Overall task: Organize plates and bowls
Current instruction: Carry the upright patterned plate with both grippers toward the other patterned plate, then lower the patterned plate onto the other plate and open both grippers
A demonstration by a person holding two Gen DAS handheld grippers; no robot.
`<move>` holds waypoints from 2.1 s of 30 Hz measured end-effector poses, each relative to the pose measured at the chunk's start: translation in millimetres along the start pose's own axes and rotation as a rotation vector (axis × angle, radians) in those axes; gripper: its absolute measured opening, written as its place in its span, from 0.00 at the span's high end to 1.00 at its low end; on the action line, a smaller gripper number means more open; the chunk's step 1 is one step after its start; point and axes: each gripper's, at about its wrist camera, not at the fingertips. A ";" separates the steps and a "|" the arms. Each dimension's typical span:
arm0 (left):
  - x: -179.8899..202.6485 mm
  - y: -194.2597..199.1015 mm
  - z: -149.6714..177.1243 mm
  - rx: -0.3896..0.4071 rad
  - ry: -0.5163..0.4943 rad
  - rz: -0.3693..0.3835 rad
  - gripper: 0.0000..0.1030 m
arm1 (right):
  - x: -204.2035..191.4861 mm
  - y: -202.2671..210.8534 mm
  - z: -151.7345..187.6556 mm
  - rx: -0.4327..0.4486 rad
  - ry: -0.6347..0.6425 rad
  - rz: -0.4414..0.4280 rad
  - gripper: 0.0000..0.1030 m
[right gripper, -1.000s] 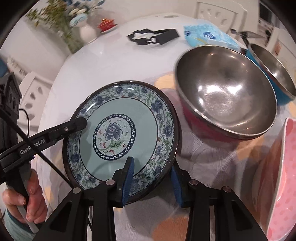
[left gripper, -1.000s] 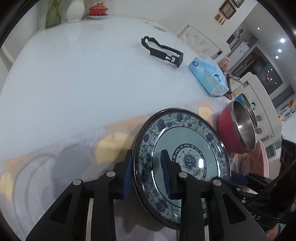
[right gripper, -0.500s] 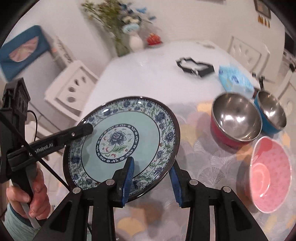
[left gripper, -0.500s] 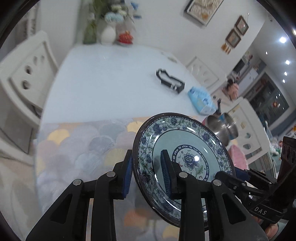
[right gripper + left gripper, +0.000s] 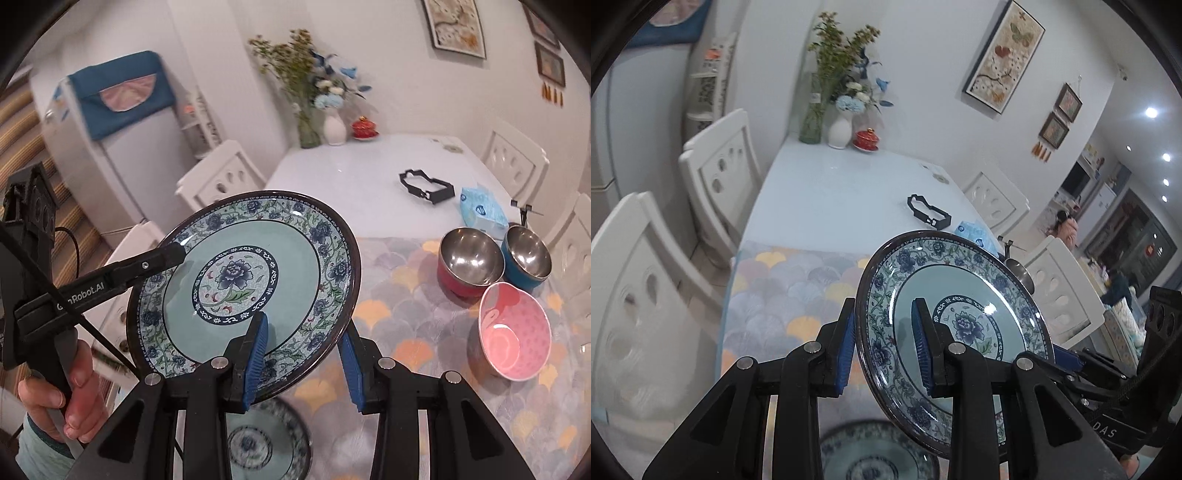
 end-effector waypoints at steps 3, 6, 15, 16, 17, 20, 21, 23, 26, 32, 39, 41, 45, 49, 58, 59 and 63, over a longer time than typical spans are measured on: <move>1.3 18.9 16.1 0.006 0.014 -0.022 0.75 | -9.0 15.9 12.5 0.001 0.022 -0.017 0.63; 3.4 36.1 35.8 -0.001 0.015 -0.055 0.75 | -13.3 26.0 25.9 -0.006 0.025 -0.037 0.63; -0.8 57.7 100.7 -0.059 0.073 -0.120 0.75 | -24.1 34.5 75.6 -0.095 0.069 -0.071 0.63; -2.6 58.3 108.5 -0.068 0.084 -0.126 0.75 | -24.3 34.4 79.1 -0.104 0.074 -0.072 0.63; -2.9 58.9 114.6 -0.076 0.090 -0.130 0.75 | -24.5 33.6 83.1 -0.116 0.080 -0.075 0.63; -3.2 59.3 132.6 -0.101 0.101 -0.149 0.75 | -23.9 29.2 95.7 -0.161 0.087 -0.085 0.63; -3.1 59.4 138.3 -0.108 0.104 -0.153 0.75 | -22.7 27.1 100.3 -0.177 0.087 -0.092 0.63; -4.3 58.2 150.5 -0.127 0.113 -0.160 0.75 | -21.8 23.5 107.3 -0.200 0.088 -0.102 0.63; -8.4 56.2 165.5 -0.145 0.136 -0.162 0.75 | -22.9 19.8 116.3 -0.223 0.111 -0.099 0.63; -17.1 49.1 191.0 -0.183 0.172 -0.177 0.75 | -23.6 4.4 139.0 -0.287 0.148 -0.111 0.62; -21.7 38.4 210.6 -0.226 0.191 -0.196 0.75 | -20.3 -15.5 156.7 -0.349 0.164 -0.113 0.62; -23.0 36.1 213.0 -0.234 0.195 -0.200 0.75 | -19.2 -21.0 160.1 -0.366 0.166 -0.113 0.62; -27.0 30.5 217.8 -0.251 0.202 -0.211 0.75 | -17.4 -30.5 166.1 -0.400 0.166 -0.119 0.62; -30.8 26.0 220.9 -0.264 0.209 -0.220 0.75 | -18.1 -38.3 171.0 -0.425 0.167 -0.119 0.62; -37.3 12.2 220.9 -0.290 0.215 -0.229 0.75 | -12.0 -61.3 175.3 -0.493 0.114 -0.126 0.62; -37.5 10.6 220.4 -0.291 0.214 -0.231 0.75 | -11.3 -64.2 175.1 -0.499 0.106 -0.126 0.62; -39.5 3.8 217.7 -0.302 0.212 -0.241 0.75 | -9.0 -70.4 174.4 -0.516 0.084 -0.123 0.62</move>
Point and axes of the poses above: each gripper's, at about its wrist camera, not at the fingertips, and y roughly against the way its jaws point, x to its right, z to its underside
